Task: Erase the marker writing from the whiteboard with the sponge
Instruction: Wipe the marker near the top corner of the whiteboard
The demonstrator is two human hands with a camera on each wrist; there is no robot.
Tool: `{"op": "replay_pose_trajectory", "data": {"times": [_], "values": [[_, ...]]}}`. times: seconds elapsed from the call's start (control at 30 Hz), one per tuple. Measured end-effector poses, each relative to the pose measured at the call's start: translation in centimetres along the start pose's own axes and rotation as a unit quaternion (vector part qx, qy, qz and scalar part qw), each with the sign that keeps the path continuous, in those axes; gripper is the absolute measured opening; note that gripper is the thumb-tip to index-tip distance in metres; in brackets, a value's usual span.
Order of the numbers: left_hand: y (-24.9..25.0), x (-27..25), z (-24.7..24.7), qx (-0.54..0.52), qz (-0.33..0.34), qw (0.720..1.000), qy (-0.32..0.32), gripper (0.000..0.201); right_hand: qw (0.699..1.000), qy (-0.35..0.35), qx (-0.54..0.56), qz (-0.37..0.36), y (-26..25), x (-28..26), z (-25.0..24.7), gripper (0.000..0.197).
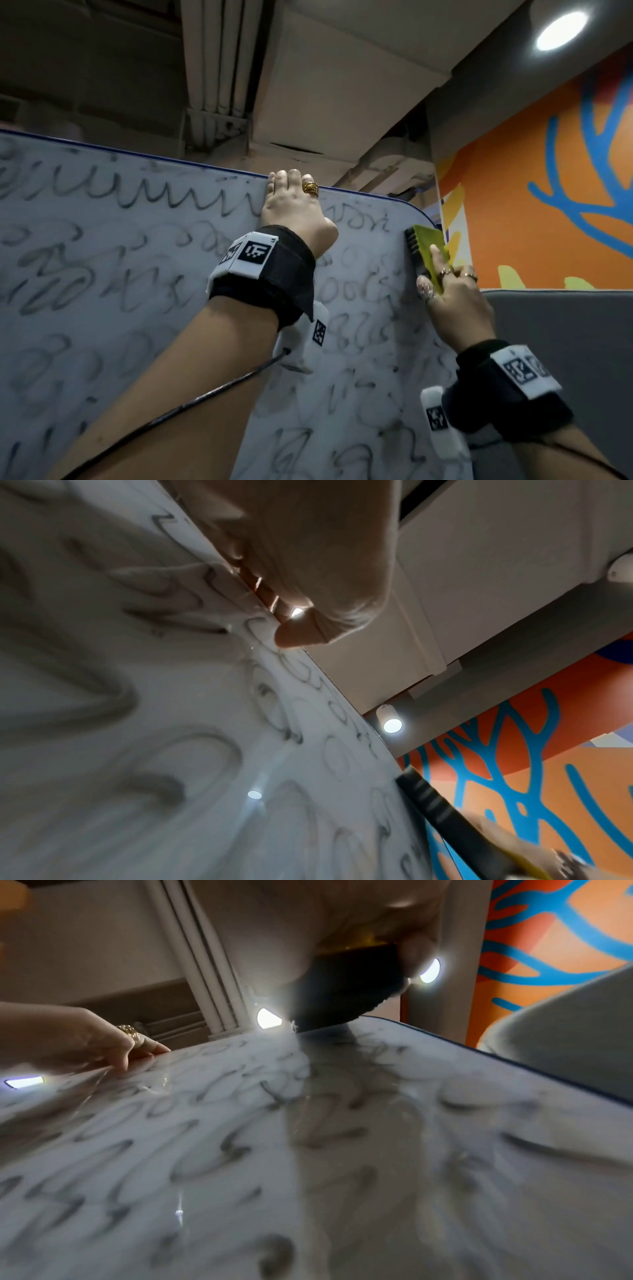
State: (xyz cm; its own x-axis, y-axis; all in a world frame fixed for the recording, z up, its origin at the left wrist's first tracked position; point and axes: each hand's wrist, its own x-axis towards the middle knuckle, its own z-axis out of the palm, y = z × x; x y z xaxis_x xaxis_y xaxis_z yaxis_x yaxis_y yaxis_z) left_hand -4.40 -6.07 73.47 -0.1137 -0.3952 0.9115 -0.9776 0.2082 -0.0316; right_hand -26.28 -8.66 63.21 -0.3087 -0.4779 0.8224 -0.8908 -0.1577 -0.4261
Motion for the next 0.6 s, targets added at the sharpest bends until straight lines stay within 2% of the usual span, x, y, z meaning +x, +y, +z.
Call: {"op": "replay_pose_trajectory", "data": {"times": [0.2,0.4,0.6], "values": [[0.4,-0.2,-0.5,-0.029,-0.015,0.999,-0.002,0.061,1.0,0.009,-0.023,0.014,2.1,0.3,-1.1,0.056],[0.2,-0.4,-1.3,-0.011,-0.008,0.999,-0.03,0.061,1.0,0.003,0.007,0.007,-0.6,2.7,-1.5,0.057],[0.1,-0.3,-1.3,-0.004,-0.007,0.999,-0.036,0.065,0.999,-0.028,-0.034,-0.031,-1.5,-1.0,-1.6,0.057]]}}
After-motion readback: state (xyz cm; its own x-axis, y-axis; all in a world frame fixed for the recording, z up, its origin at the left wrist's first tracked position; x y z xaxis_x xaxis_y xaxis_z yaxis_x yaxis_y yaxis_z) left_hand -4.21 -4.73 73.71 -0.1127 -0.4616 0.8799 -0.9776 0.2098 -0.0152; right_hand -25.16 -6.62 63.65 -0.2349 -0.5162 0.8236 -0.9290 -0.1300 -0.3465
